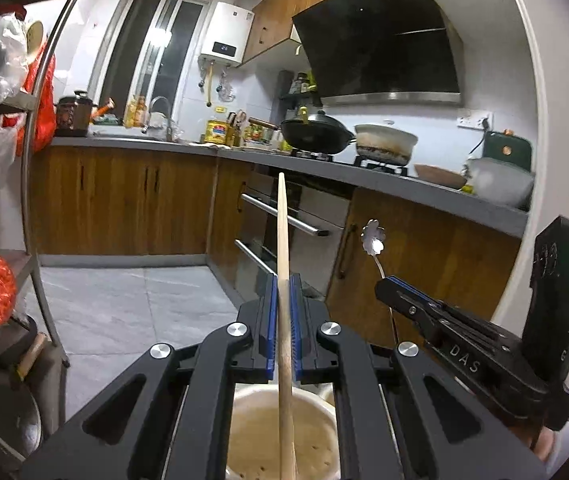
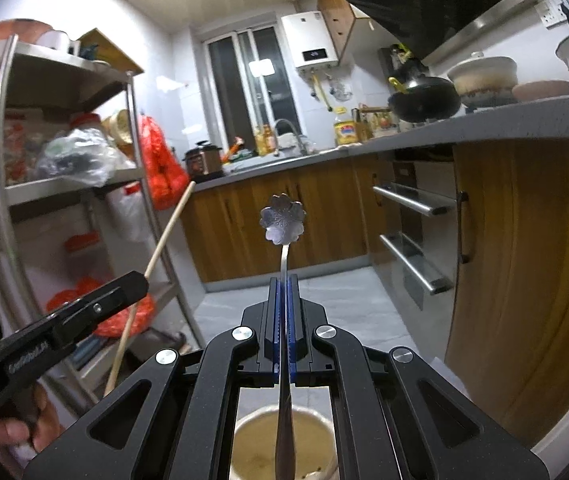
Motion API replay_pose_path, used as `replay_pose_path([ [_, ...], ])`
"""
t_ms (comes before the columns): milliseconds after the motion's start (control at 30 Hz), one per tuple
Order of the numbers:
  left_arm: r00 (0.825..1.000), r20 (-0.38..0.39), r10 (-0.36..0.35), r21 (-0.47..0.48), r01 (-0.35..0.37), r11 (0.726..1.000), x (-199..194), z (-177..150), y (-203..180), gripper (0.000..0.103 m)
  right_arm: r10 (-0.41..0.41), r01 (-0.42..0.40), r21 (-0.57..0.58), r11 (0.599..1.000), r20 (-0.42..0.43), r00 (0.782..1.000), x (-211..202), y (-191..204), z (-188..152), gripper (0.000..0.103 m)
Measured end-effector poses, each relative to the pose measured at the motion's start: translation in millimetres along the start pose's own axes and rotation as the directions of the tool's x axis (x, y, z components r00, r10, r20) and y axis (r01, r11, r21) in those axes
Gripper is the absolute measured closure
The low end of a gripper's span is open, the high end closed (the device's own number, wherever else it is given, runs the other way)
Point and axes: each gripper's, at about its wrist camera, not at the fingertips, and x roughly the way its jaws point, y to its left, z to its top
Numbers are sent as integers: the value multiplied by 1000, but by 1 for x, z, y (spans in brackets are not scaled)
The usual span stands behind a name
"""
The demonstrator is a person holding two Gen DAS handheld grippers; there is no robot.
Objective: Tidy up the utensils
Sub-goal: 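Lift the chopstick with the left tool while the right tool lifts the spoon toward the holder, then drop the chopstick into the larger cup while the right tool drops the spoon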
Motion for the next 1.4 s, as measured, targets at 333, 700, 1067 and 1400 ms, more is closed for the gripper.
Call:
replay_pose_path([
  [333,999,-7,46,14,-46,999,5,-26,8,97,-70,67,-76,995,-38,997,17,3,-20,99],
  [700,995,-43,91,98,-87,991,-35,-45,3,97,-112,87,-136,987,-190,975,-20,9,-38,99],
  [1067,988,-115,103,122,-89,989,-39,-58,1,97,-53,13,-175,984,-222,974,-36,26,-55,99],
  [1400,987,-106,118,130,-104,986,-41,-56,0,95,-49,11,-162,987,-233,971,-32,23,-55,86],
])
